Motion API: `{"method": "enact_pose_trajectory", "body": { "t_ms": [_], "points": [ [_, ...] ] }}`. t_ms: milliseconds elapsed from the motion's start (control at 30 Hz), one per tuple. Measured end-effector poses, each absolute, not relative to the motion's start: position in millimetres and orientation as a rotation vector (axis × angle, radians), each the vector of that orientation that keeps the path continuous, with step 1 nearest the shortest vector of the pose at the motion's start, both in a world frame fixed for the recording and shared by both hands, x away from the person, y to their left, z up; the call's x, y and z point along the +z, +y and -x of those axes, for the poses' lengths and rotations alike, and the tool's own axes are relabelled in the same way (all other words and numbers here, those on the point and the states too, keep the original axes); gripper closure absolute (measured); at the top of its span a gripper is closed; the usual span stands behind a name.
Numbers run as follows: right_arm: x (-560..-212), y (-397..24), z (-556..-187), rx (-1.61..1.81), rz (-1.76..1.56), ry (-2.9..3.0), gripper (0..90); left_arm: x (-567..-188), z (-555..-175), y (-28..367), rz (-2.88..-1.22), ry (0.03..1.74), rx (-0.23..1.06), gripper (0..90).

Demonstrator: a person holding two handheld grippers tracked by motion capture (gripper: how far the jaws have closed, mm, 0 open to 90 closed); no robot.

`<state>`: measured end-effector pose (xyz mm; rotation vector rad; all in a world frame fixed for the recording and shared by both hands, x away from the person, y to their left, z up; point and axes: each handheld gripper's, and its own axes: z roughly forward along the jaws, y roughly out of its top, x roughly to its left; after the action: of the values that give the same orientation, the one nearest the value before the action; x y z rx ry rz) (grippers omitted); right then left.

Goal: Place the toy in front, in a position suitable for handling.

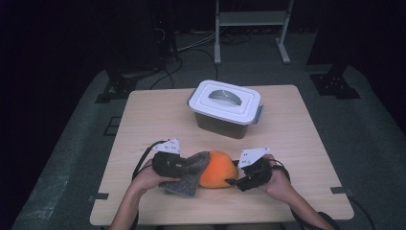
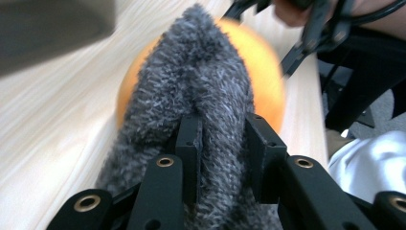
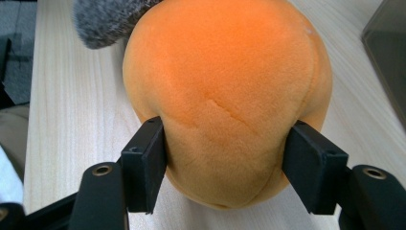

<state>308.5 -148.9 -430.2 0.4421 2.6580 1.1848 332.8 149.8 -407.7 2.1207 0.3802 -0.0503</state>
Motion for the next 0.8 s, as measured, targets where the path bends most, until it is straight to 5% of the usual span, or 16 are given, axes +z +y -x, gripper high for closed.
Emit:
{"method": "enact_pose_trajectory", "body": {
  "t_ms": [500, 800],
  "points": [
    [-432, -159, -315, 1.286, -0.522, 2.702, 25.6, -418, -331, 156, -2.173, 0.341, -0.143, 69.9],
    [-439, -163, -322, 1.350, -0.613, 2.722, 26.8, -403, -325, 140, -2.113, 0.282, -0.071, 68.9]
  ]
}}
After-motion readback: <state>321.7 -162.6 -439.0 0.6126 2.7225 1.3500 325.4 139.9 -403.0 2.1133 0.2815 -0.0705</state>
